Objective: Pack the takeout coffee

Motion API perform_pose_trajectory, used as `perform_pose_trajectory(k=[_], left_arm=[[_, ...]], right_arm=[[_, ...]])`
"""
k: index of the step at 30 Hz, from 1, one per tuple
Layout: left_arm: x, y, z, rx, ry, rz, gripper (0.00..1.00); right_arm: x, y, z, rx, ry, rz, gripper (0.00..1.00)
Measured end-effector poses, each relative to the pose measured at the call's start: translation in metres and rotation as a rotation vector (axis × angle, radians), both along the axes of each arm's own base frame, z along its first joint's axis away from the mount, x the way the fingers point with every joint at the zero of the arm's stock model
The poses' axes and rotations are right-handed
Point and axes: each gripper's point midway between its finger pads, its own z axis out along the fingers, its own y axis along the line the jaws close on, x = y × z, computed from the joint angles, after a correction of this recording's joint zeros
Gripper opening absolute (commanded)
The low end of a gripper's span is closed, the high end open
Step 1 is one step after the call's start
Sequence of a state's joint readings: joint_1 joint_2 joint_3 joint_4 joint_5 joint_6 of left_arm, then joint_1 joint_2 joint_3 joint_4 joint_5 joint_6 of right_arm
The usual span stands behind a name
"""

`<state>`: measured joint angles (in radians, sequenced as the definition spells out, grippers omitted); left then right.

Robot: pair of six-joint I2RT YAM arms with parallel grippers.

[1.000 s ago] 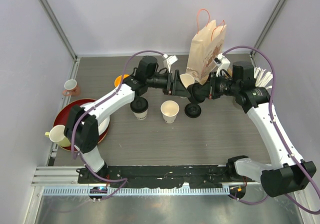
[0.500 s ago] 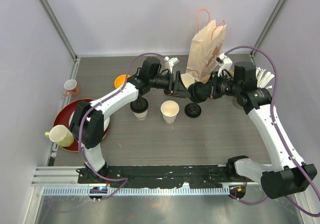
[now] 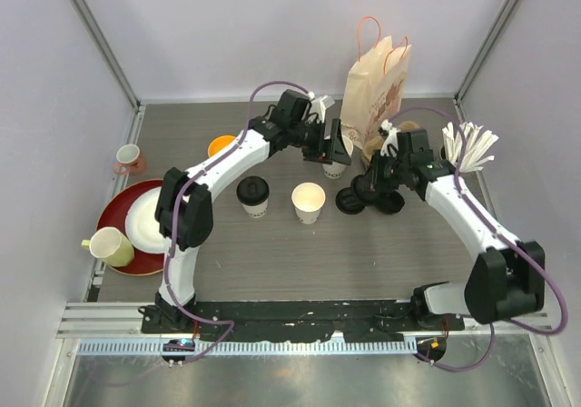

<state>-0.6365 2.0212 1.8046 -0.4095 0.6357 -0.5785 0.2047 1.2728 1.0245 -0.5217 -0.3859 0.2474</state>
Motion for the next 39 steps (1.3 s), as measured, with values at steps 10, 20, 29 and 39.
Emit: perform_pose_trajectory(k=[10,20,29,39], left_arm=[[-0.001,0.020,-0.026,0.141,-0.011,0.002,0.77],[-0.020,0.058,0.044,0.125,-0.137,-0.018,0.79],[0.001,0.160,0.092,0.121,-0.261,0.197,0.80],[0.004,0.205,0.049,0.200,-0.184,0.260,0.80]], right_arm=[[0.003,-0.015,-0.056,-0.109,0.107,-0.056,0.01],[-0.008,0.051,0.010,-0.158,-0.109,0.207,0.01],[0.004,0.134,0.093,-0.188,-0.288,0.397,0.01],[-0.012,0.153,0.004,-0.421,-0.016,0.508,0.01]])
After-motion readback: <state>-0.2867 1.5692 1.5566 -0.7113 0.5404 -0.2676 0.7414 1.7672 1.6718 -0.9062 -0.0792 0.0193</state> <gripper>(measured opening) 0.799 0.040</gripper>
